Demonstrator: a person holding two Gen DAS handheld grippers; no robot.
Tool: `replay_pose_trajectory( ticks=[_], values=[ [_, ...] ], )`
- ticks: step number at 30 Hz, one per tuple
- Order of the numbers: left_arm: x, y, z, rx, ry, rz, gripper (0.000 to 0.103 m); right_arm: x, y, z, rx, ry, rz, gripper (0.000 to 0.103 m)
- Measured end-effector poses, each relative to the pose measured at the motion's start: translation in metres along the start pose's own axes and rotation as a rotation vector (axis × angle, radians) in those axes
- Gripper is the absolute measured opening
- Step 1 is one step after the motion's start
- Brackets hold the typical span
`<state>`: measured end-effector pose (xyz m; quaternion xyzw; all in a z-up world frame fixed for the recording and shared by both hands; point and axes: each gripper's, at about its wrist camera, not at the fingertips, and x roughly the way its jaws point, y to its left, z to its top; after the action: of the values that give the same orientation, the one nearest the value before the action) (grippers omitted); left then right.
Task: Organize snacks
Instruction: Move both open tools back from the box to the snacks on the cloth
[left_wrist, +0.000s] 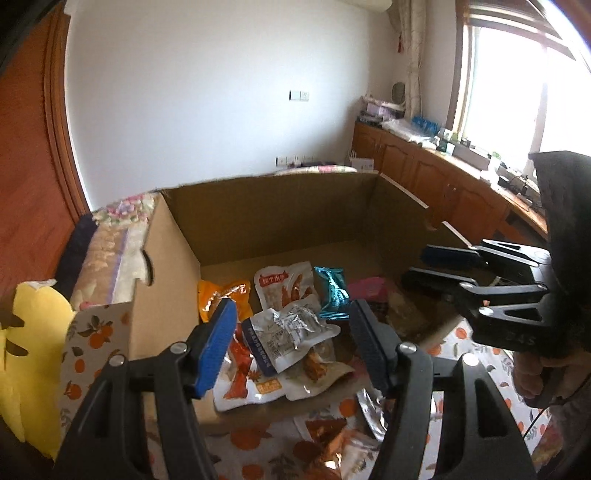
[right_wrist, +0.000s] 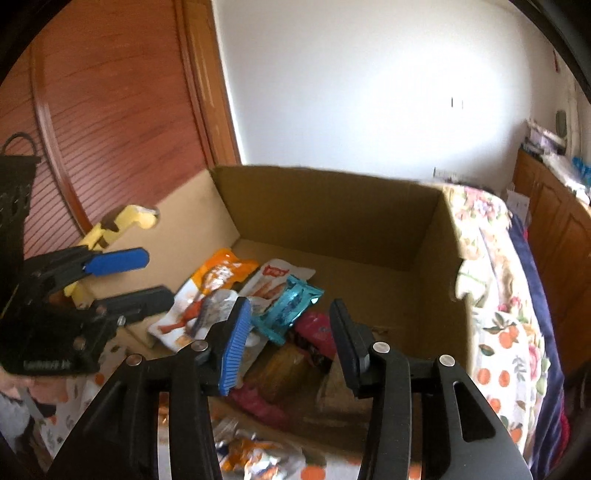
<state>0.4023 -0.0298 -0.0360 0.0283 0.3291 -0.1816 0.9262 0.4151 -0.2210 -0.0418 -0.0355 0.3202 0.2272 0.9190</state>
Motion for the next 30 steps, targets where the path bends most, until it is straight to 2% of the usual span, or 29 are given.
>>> replay_pose_trajectory(
  ticks=[3, 7, 15, 21, 30],
  values=[
    [-0.023, 0.001, -0.013, -0.010, -0.027, -0.011, 0.064, -0.030, 0.001, -0.017, 0.013, -0.023, 0.017, 0.046],
    [-0.046, -0.001, -0.029, -0.013, -0.044, -0.011, 0.064, -0.061, 0.002, -0.043, 0.018, -0.033, -0.003, 0.046],
    [-0.075, -0.004, -0.060, 0.024, -0.053, 0.015, 0.064, -0.090, 0.014, -0.060, -0.001, -0.050, -0.004, 0.047],
    [-0.073, -0.001, -0.096, 0.047, 0.012, 0.027, 0.065, -0.081, 0.024, -0.077, -0.039, 0.013, 0.018, 0.053],
    [-0.054, 0.011, -0.147, 0.037, 0.124, 0.040, 0.065, -0.018, 0.041, -0.102, -0.107, 0.158, 0.061, 0.057]
  ],
)
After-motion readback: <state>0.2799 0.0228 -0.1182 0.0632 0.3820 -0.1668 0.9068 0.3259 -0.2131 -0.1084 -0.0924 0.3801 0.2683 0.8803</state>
